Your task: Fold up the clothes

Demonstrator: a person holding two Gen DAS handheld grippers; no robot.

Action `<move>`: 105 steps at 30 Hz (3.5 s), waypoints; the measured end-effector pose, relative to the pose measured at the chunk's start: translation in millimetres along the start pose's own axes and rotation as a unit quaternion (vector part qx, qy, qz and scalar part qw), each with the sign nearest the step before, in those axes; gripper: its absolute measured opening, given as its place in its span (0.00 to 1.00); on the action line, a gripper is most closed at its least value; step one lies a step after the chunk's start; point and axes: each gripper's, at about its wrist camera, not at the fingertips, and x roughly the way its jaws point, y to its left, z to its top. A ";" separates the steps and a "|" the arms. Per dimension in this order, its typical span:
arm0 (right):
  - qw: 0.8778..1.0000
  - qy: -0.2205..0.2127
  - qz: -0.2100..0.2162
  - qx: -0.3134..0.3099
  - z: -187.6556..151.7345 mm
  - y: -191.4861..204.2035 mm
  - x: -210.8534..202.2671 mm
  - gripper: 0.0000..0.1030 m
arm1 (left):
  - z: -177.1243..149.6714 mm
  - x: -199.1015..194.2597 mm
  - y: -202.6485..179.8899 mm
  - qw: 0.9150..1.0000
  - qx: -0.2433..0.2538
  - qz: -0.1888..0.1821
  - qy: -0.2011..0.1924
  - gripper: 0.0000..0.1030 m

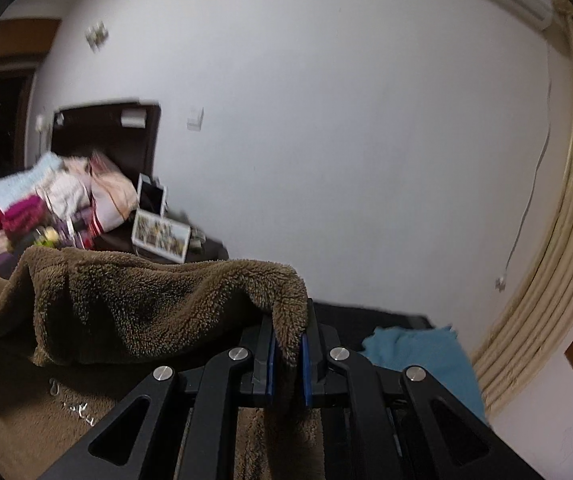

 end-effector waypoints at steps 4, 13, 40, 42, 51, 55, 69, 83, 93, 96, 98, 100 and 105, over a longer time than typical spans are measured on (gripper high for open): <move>0.998 0.056 -0.001 0.000 -17.3 13.4 59.0 0.10 | 1.9 60.8 -4.2 0.998 0.020 0.022 0.048 0.09; 0.988 0.152 0.005 -0.016 -55.9 34.4 140.1 0.10 | -11.7 158.2 -7.1 0.987 0.060 0.075 0.127 0.09; 0.963 0.232 0.135 -0.023 -83.7 43.4 129.0 0.81 | -55.7 79.4 -36.1 0.966 0.218 0.084 0.111 0.65; 0.960 0.241 0.141 -0.025 -91.2 49.5 131.0 0.81 | -77.5 75.0 -52.1 0.958 0.249 0.052 0.128 0.65; 0.954 0.262 0.142 -0.033 -108.3 64.2 153.9 0.81 | -172.2 110.7 -127.0 0.916 0.340 -0.045 0.209 0.65; 0.951 0.273 0.142 -0.033 -114.9 67.8 166.8 0.81 | -184.1 137.9 -157.3 0.907 0.357 -0.057 0.216 0.65; 0.952 0.271 0.138 -0.019 -100.8 79.2 206.9 0.81 | -95.5 207.7 -184.0 0.948 0.279 -0.029 0.151 0.65; 0.955 0.273 0.119 0.016 -89.9 88.9 260.6 0.85 | -69.9 285.2 -183.2 0.955 0.252 0.023 0.157 0.65; 0.949 0.288 0.123 0.024 -92.1 86.9 264.0 0.92 | -64.2 267.6 -182.7 0.957 0.245 0.025 0.157 0.67; 0.949 0.282 0.137 0.038 -80.9 84.0 250.6 0.92 | -70.4 240.1 -188.2 0.955 0.258 0.008 0.149 0.67; 0.949 0.277 0.147 0.041 -76.2 81.7 232.9 0.92 | -77.5 222.5 -191.9 0.952 0.270 -0.002 0.146 0.68; 0.947 0.275 0.158 0.043 -74.0 78.9 214.2 0.92 | -93.3 206.0 -192.7 0.946 0.286 -0.007 0.155 0.68; 0.934 0.293 0.202 0.035 -96.7 74.9 155.8 0.92 | -139.8 180.7 -179.1 0.934 0.301 -0.007 0.191 0.68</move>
